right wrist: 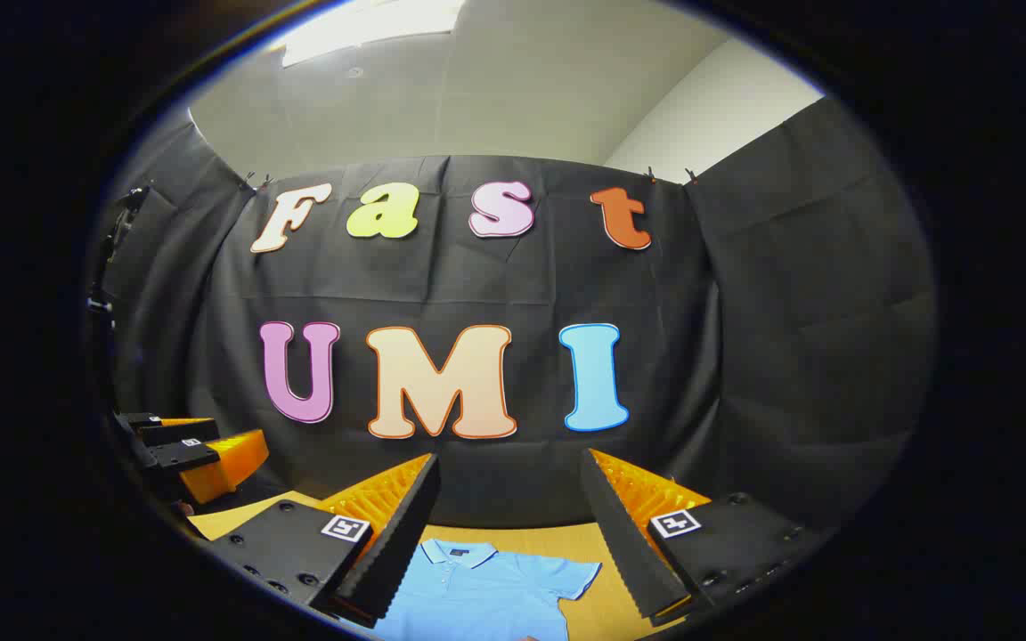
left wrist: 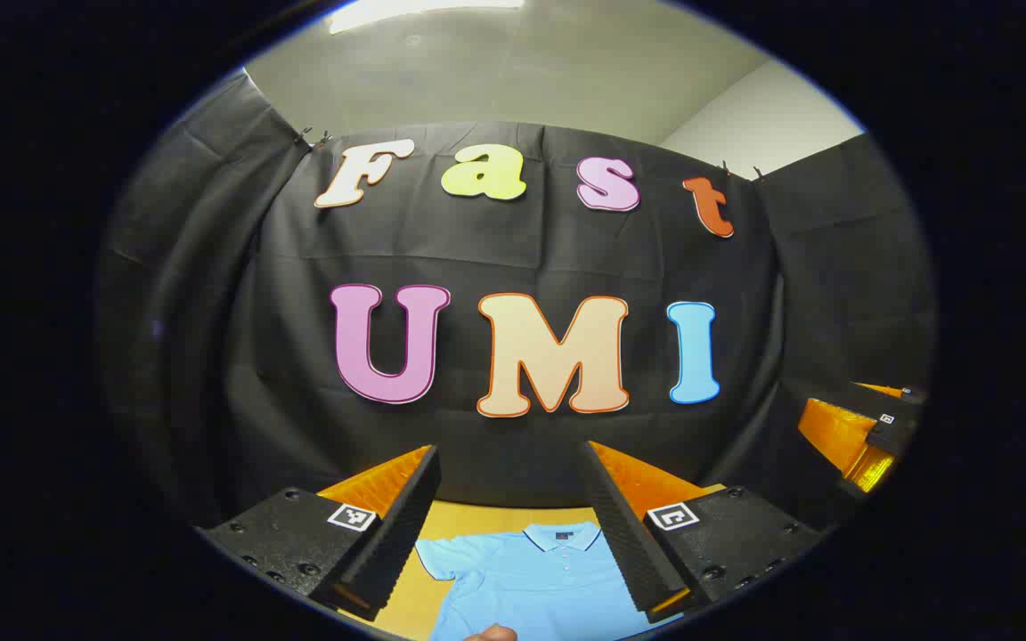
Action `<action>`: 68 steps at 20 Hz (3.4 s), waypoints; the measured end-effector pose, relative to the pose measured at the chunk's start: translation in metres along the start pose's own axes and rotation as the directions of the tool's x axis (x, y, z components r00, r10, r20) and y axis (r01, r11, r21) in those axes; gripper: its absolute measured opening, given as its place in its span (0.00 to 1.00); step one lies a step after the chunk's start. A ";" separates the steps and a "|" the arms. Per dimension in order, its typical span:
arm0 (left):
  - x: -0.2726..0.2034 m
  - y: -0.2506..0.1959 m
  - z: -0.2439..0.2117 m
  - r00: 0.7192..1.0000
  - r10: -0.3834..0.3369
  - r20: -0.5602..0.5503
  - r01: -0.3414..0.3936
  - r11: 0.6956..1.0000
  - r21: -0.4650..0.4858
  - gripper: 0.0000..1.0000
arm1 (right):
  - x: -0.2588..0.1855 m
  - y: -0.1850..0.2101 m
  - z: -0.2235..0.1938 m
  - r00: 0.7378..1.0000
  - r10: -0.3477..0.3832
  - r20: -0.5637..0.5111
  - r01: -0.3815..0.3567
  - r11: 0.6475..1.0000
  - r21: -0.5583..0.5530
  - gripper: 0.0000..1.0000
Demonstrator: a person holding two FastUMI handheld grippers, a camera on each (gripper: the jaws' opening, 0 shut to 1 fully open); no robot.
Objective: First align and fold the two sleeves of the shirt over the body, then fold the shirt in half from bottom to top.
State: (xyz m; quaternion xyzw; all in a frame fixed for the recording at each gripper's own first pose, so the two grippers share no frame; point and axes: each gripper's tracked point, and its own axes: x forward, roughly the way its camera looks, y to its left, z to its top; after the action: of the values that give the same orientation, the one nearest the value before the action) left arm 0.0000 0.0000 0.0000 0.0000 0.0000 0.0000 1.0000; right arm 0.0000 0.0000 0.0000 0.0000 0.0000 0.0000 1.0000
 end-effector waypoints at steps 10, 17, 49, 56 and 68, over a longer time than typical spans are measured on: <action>-0.006 0.009 0.002 1.000 0.021 0.000 -0.021 1.000 0.020 0.94 | -0.003 0.009 0.003 0.999 0.032 -0.009 -0.032 0.999 0.010 0.98; -0.013 0.004 0.004 0.999 0.034 0.010 -0.035 0.999 0.026 0.94 | -0.007 0.004 -0.002 0.999 0.047 -0.018 -0.047 0.999 -0.002 0.98; 0.077 0.065 -0.051 0.994 0.060 -0.093 -0.053 0.995 0.083 0.94 | 0.178 -0.123 -0.343 0.813 -0.228 -0.535 0.147 0.971 -0.191 0.99; 0.087 0.076 -0.068 0.988 0.073 -0.138 -0.062 0.994 0.088 0.94 | 0.176 -0.142 -0.429 0.682 -0.262 -0.683 0.164 0.965 -0.206 1.00; 0.090 0.087 -0.086 0.978 0.104 -0.180 -0.095 0.994 0.054 0.95 | 0.162 -0.140 -0.486 0.541 -0.214 -0.813 0.235 0.967 -0.099 0.95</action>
State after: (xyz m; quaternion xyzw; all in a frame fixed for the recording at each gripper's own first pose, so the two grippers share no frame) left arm 0.0896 0.0870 -0.0859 0.0228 0.0916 0.0500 0.9943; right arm 0.1622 -0.1396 -0.4863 0.0111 0.4618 -0.1279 0.8777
